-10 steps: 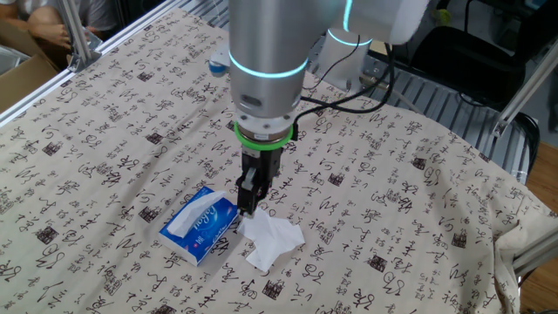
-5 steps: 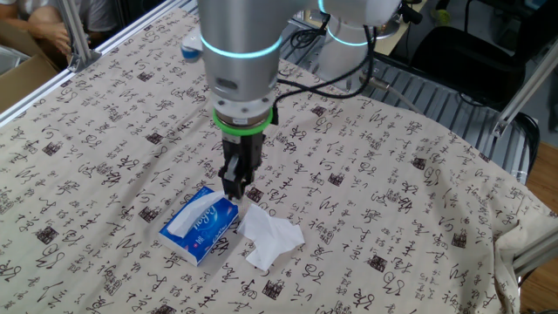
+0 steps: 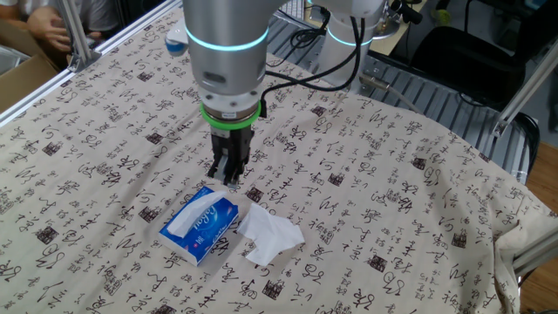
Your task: Pull out a napkin
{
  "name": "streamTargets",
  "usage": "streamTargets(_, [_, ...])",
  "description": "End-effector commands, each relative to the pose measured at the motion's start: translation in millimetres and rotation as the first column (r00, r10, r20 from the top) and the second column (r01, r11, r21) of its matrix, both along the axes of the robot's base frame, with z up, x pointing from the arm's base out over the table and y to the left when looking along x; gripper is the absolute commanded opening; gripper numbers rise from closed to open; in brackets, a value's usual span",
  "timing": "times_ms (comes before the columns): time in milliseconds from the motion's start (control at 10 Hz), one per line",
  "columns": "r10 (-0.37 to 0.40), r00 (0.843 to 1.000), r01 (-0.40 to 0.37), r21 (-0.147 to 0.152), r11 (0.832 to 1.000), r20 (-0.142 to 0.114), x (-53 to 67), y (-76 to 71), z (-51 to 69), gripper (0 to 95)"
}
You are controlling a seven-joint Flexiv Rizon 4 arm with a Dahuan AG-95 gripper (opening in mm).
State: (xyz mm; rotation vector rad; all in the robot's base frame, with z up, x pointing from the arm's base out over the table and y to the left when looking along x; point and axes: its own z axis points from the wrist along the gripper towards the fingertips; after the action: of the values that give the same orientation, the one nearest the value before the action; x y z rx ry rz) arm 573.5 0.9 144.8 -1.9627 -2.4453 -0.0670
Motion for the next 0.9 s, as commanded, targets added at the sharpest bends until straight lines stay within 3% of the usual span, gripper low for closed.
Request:
streamTargets(100, [0.022,1.0,-0.022,-0.005,1.0,0.005,-2.7,-9.9,3.5,0.0])
streamTargets(300, [0.017,1.0,-0.017,-0.006,1.0,0.017,-1.9,-20.0,4.5,0.0])
streamTargets(500, [0.008,1.0,-0.007,-0.032,0.999,0.021,0.2,-23.9,2.6,0.0])
streamTargets(900, [0.011,0.999,-0.011,-0.009,1.0,0.03,-1.6,-26.7,4.5,0.0])
